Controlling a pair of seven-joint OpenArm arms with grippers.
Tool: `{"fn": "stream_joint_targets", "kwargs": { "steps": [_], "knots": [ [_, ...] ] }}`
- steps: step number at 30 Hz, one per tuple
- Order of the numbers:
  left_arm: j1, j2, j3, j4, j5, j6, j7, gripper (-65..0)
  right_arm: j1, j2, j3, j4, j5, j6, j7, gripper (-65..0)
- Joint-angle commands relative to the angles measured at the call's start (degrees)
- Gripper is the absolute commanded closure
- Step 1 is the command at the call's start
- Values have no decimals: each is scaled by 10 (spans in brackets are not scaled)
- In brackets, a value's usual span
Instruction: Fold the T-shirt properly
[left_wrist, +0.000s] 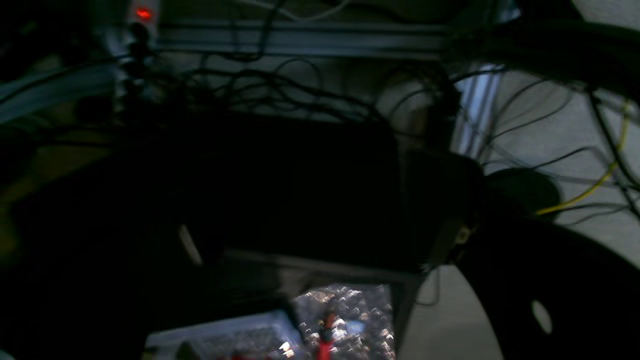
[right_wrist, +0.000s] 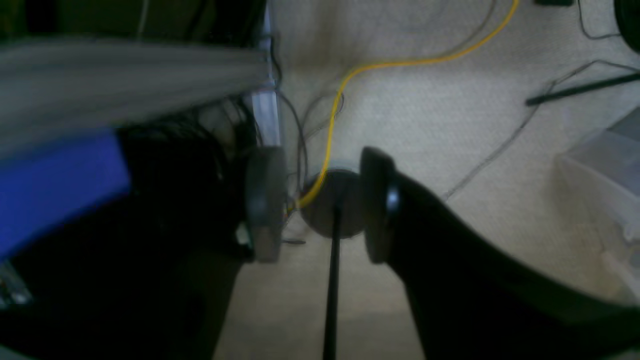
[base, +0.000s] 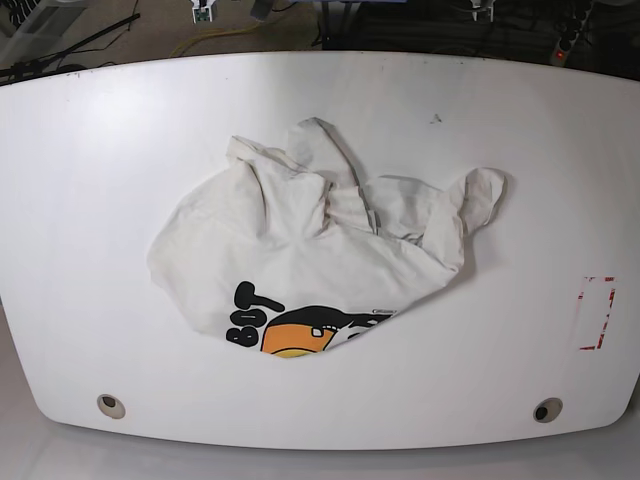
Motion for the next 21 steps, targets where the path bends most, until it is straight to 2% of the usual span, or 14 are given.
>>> {"fn": "stream_joint_targets", "kwargs": {
  "steps": [1, 10, 14, 20, 21],
  "knots": [
    [45, -4, 0, 64, 0, 2, -10, -489, -30, -7, 2, 49, 4, 4, 9, -231],
    [205, -5, -2, 327, -1, 2, -10, -489, -160, -29, 1, 250, 4, 4, 9, -231],
    [254, -5, -4, 404, -1, 2, -10, -489, -205, -31, 1, 325, 9, 4, 9, -231],
    [319, 1, -26, 520, -10, 2, -10, -489, -279, -26, 0, 427, 97, 6, -9, -231],
    [333, 0, -27, 540, -26, 2, -10, -489, -290, -25, 0, 453, 111, 19, -25, -231]
  ]
}}
